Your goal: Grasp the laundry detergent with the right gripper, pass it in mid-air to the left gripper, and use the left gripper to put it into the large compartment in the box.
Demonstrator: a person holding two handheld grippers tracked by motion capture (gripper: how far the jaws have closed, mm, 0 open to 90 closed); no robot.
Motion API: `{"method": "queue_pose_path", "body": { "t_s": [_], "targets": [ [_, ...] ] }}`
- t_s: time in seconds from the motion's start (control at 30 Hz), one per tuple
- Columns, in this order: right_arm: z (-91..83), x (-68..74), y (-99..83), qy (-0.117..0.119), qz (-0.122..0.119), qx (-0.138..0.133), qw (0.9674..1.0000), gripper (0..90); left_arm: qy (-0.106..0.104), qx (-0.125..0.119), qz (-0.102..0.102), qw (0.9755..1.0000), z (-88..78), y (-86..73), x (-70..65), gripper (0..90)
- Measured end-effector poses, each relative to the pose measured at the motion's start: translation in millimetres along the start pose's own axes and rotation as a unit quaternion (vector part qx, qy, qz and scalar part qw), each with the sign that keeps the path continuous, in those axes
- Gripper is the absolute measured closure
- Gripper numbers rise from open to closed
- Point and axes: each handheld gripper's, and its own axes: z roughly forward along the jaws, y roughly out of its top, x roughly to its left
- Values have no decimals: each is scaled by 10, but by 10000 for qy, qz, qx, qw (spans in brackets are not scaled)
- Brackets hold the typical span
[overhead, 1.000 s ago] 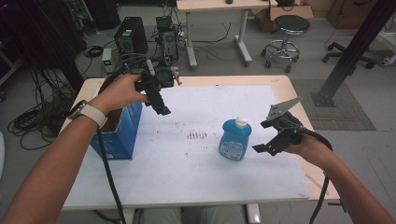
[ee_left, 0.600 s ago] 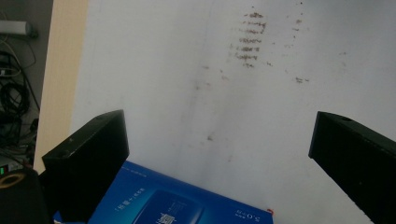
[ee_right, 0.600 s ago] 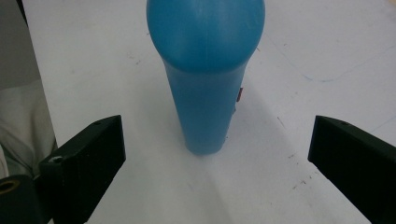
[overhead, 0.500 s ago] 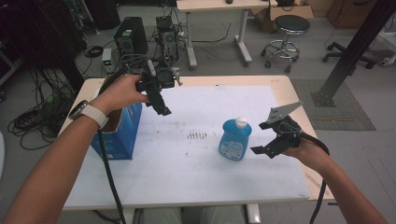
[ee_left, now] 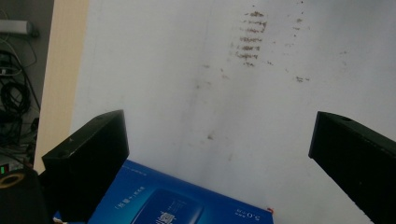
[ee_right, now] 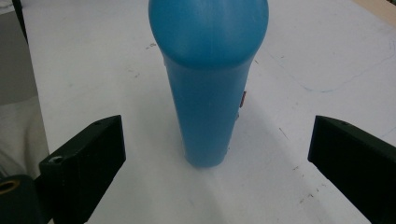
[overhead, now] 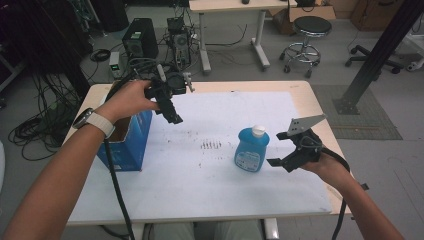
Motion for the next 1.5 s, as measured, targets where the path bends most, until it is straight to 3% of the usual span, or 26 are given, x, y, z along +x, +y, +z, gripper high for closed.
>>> {"method": "queue_pose_path", "body": {
  "t_s": [0.5,1.5],
  "targets": [
    [51,2,-59,-26,24,-203,9998,38,-30,19,18,10000,29,21,-10,54],
    [453,27,-74,-80,49,-572,9983,42,-37,28,-13,10000,55,-10,-9,54]
  ]
}}
